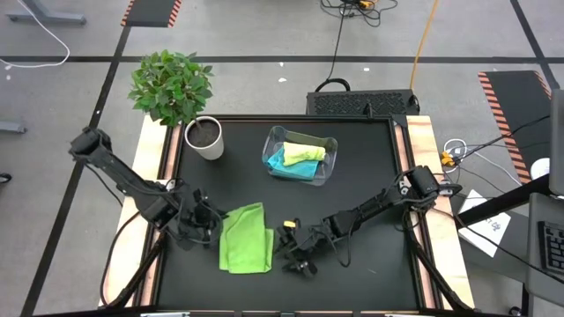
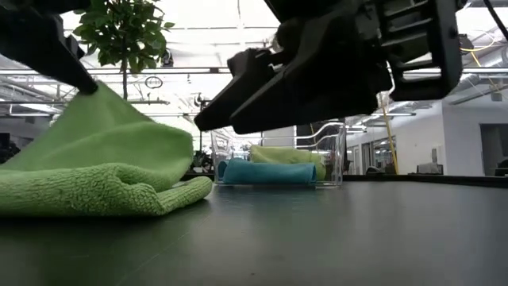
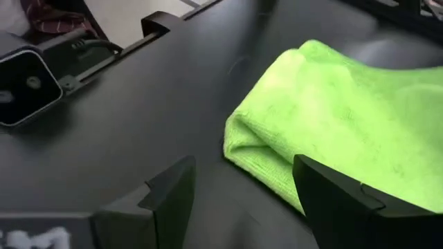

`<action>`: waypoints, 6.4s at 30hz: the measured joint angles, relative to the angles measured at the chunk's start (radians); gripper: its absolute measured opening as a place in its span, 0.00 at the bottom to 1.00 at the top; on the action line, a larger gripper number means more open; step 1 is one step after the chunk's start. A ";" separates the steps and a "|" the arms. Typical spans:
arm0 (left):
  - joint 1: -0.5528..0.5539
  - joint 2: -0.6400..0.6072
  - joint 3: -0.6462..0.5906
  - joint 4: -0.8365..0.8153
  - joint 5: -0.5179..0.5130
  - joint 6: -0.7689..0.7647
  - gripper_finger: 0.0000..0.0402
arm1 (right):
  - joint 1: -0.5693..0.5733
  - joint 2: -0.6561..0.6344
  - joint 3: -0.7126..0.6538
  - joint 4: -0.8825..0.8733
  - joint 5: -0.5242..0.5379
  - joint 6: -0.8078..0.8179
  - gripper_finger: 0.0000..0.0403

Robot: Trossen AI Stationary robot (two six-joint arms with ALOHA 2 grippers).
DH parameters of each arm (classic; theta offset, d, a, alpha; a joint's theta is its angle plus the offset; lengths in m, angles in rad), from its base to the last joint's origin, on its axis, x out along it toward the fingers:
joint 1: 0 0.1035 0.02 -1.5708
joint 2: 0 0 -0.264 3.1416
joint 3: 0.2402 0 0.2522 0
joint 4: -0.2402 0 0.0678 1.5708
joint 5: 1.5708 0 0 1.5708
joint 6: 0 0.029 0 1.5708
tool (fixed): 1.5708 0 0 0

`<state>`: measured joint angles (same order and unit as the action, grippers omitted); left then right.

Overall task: Fold microfiber towels
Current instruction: Fold the green towel

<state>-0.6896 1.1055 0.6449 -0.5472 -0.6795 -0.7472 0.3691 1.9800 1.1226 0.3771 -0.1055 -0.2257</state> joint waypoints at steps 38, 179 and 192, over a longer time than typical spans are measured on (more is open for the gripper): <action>0.060 0.151 0.000 0.164 0.003 0.098 0.10 | 0.130 0.256 0.332 -0.156 0.423 -0.095 0.57; 0.027 0.623 -0.113 0.859 0.033 0.117 0.10 | -0.232 0.032 -0.119 0.134 -0.340 0.997 0.36; 0.027 0.623 -0.113 0.863 0.008 0.145 0.10 | -0.226 0.031 -0.126 -0.038 -0.342 1.082 0.36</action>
<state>-0.6624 1.7287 0.5316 0.3161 -0.6715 -0.6022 0.1433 2.0111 0.9966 0.3396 -0.4479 0.8559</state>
